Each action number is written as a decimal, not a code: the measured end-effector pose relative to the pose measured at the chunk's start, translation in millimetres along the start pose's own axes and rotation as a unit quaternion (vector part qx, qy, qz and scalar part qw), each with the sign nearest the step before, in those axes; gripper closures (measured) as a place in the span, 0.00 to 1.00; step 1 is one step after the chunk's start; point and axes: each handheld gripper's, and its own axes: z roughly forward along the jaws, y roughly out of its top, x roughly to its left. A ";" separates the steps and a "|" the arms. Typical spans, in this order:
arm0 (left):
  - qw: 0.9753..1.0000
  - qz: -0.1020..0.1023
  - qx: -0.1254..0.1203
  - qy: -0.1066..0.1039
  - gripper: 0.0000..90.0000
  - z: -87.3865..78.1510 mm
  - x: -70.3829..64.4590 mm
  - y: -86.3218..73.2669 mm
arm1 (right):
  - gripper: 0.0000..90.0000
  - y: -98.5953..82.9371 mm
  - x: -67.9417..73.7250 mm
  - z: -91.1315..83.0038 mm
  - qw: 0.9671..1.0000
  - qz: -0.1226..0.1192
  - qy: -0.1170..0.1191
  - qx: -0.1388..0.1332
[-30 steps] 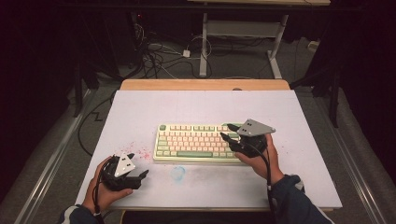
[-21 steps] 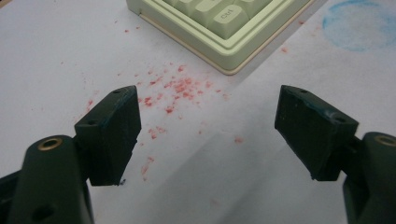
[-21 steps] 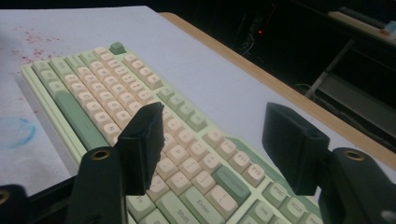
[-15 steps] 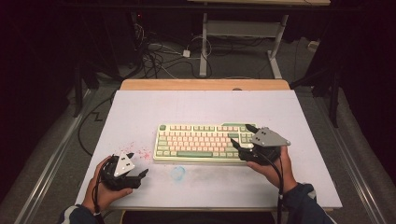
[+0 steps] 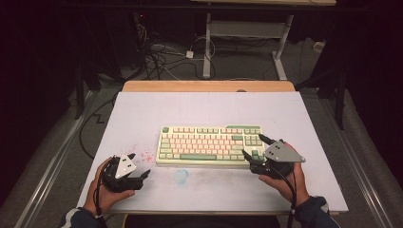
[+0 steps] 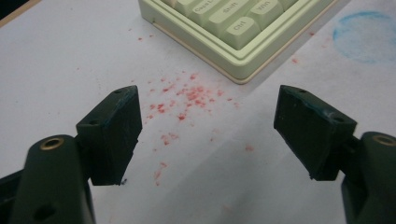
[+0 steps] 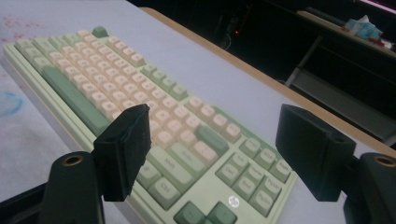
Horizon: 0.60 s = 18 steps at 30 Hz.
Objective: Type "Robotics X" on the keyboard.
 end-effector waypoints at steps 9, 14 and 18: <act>1.000 -0.012 -0.016 0.011 0.29 1.5 -1.2 9.5 | 0.31 -23.1 6.6 -15.3 1.000 0.010 -0.002 0.020; 1.000 -0.024 -0.018 0.007 0.36 4.6 -3.0 18.5 | 0.31 -35.0 10.6 -22.1 0.999 0.018 -0.006 0.031; 0.999 -0.044 -0.022 -0.013 0.49 7.7 -6.6 30.6 | 0.31 -41.7 14.5 -25.5 0.999 0.015 -0.004 0.045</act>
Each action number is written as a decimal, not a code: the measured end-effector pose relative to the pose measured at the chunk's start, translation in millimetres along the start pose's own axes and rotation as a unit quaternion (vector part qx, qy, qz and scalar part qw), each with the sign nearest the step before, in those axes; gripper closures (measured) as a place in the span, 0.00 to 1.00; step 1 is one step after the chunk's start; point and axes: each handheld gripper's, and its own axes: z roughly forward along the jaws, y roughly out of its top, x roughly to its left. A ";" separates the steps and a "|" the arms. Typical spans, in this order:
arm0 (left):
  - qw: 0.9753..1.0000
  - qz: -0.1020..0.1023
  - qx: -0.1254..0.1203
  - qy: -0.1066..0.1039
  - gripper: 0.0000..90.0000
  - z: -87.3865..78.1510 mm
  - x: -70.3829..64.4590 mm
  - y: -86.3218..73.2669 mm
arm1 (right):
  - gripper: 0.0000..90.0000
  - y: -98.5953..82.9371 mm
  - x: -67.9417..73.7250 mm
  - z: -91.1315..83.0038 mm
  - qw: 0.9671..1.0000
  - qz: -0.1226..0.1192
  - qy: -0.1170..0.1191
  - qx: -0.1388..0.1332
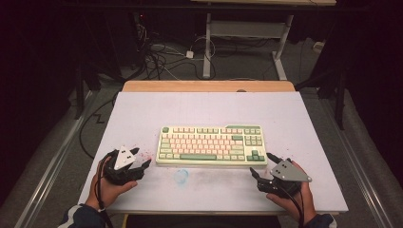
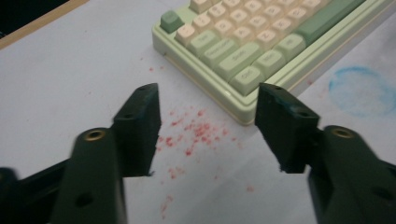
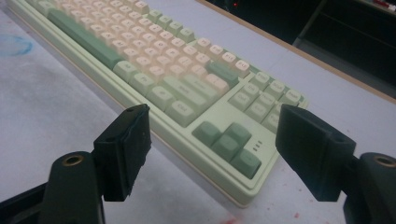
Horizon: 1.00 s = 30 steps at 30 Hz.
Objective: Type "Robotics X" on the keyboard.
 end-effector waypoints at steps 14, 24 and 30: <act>0.993 0.024 0.062 -0.100 0.97 50.2 -52.1 29.3 | 0.31 -5.1 2.8 8.2 1.000 -0.007 0.004 0.017; 0.986 0.047 0.099 -0.125 0.95 98.5 -87.9 20.2 | 0.31 -6.9 3.8 9.9 1.000 -0.014 0.006 0.022; 0.984 0.062 0.117 -0.123 0.96 113.7 -96.0 11.2 | 0.31 -6.7 4.0 10.6 1.000 -0.017 0.008 0.024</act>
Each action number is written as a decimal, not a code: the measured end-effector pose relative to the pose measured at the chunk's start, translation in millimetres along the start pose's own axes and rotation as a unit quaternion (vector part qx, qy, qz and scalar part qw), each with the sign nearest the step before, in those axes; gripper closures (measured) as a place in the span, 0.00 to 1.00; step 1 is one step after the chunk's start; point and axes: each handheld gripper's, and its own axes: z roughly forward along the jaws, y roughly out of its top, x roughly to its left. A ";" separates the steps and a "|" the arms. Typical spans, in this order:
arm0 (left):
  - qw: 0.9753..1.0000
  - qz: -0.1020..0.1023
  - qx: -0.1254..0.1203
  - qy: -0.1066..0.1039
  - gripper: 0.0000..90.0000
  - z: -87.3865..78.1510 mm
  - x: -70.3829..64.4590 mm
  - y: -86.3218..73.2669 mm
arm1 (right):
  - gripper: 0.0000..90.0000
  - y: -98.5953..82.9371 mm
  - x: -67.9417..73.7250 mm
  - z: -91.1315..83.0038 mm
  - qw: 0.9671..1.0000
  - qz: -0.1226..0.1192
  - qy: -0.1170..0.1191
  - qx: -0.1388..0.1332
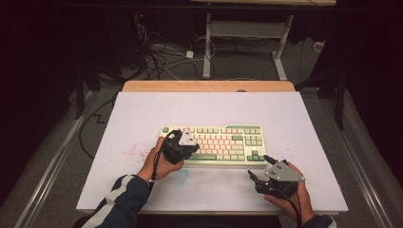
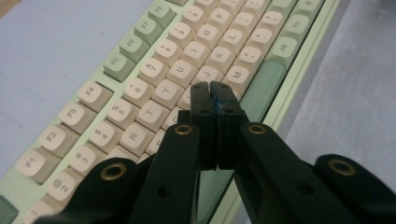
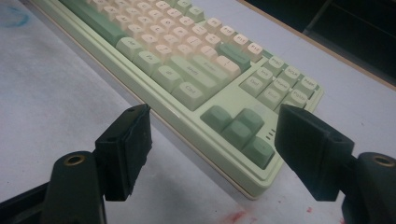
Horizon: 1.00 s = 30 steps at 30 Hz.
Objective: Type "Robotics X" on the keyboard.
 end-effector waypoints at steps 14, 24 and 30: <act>1.000 0.013 0.023 0.014 0.96 19.4 -1.1 -8.7 | 0.32 -1.0 2.7 2.6 1.000 -0.013 0.008 0.010; 0.999 0.016 -0.029 0.015 0.89 -2.1 0.6 3.4 | 0.32 -0.7 2.0 1.3 1.000 -0.011 0.008 0.007; 0.998 0.007 -0.062 0.017 0.68 -15.7 5.8 8.1 | 0.32 -0.7 0.8 1.1 1.000 -0.010 0.007 0.006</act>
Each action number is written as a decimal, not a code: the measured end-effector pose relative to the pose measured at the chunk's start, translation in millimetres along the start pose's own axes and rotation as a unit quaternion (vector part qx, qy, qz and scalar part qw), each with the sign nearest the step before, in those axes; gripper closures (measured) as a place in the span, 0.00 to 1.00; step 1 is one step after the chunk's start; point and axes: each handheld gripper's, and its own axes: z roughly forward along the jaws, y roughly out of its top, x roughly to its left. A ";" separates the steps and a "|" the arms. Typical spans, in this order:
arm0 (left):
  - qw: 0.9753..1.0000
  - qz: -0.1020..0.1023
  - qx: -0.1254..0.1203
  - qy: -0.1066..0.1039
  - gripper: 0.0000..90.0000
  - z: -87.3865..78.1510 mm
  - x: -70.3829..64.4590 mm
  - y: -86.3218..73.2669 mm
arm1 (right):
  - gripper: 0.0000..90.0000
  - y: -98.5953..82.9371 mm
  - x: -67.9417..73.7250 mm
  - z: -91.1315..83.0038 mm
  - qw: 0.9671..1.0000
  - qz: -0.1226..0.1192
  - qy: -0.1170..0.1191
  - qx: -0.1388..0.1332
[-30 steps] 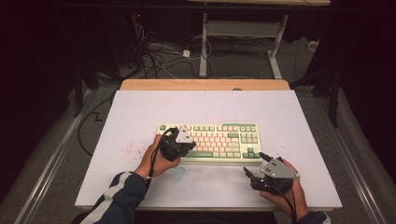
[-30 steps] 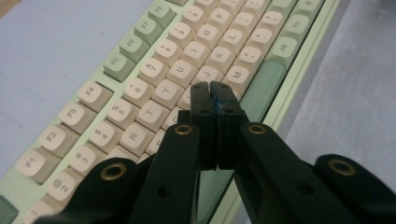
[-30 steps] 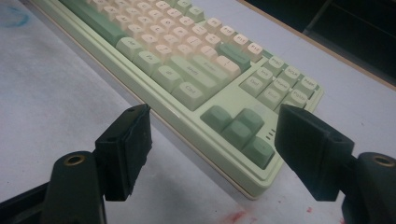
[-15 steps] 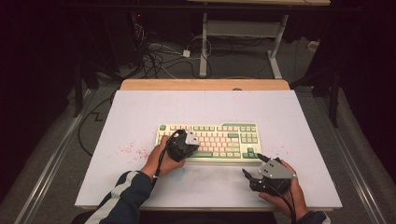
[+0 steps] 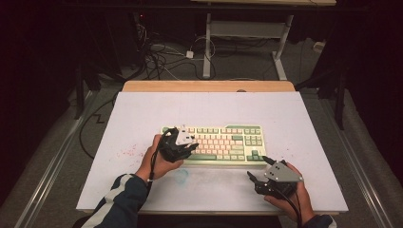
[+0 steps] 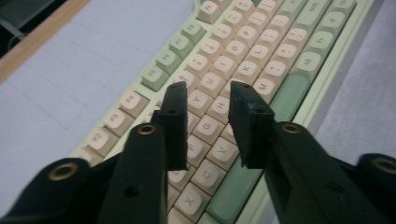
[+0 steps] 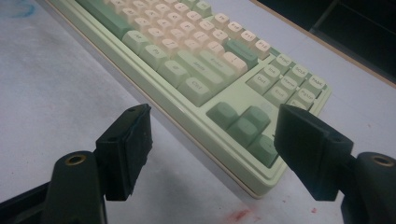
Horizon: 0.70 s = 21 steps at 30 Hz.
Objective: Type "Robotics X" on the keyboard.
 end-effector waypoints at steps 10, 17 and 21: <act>0.999 0.017 -0.045 0.013 0.28 -21.5 10.1 -3.4 | 0.32 -0.1 -1.1 0.3 1.000 0.003 -0.001 -0.001; 0.997 0.025 -0.066 0.021 0.24 -40.1 16.0 -8.8 | 0.31 0.9 -2.8 1.5 1.000 0.005 0.001 -0.003; 0.997 0.031 -0.066 0.025 0.23 -49.5 17.9 -14.7 | 0.31 2.4 -2.9 3.0 1.000 0.005 0.002 -0.006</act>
